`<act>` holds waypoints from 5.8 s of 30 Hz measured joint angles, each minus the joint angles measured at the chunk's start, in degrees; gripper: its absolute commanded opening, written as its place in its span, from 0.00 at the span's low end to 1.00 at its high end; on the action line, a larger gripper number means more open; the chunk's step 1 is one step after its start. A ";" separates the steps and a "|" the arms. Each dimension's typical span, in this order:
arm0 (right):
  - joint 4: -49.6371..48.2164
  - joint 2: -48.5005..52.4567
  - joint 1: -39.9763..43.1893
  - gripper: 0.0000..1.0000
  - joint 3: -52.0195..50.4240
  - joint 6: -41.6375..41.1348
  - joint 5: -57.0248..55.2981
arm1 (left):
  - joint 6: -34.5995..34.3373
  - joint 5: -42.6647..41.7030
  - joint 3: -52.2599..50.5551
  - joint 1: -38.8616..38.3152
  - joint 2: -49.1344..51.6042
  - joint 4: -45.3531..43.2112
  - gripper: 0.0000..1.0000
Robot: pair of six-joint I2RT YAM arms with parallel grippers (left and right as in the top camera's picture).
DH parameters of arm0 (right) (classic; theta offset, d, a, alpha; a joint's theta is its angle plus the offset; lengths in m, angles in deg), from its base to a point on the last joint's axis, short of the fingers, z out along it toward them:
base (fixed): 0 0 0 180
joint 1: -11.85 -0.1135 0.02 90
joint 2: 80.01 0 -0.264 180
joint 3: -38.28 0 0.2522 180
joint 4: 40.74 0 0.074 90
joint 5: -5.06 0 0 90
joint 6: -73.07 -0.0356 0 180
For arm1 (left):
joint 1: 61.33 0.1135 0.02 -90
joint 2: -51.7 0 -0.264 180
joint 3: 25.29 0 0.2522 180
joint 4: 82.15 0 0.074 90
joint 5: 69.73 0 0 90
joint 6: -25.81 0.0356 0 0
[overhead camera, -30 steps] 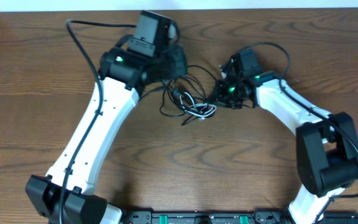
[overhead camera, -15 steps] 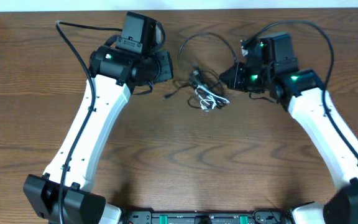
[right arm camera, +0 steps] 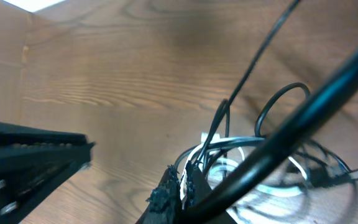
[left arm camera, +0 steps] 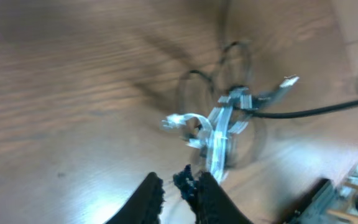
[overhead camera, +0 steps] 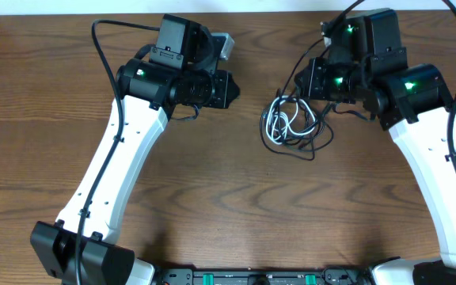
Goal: Untangle cables
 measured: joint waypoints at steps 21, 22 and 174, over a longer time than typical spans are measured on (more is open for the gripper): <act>-0.02 4.72 2.89 0.02 0.24 2.23 8.90 | 1.57 -5.97 -0.02 -3.21 13.05 -3.61 0.58; 0.04 4.72 3.65 0.02 0.55 2.80 10.51 | 1.55 -6.60 -0.02 -3.21 14.12 -4.42 0.59; 14.14 11.28 38.77 0.05 9.84 10.19 4.20 | -22.77 3.72 2.19 -30.62 23.93 -40.09 0.90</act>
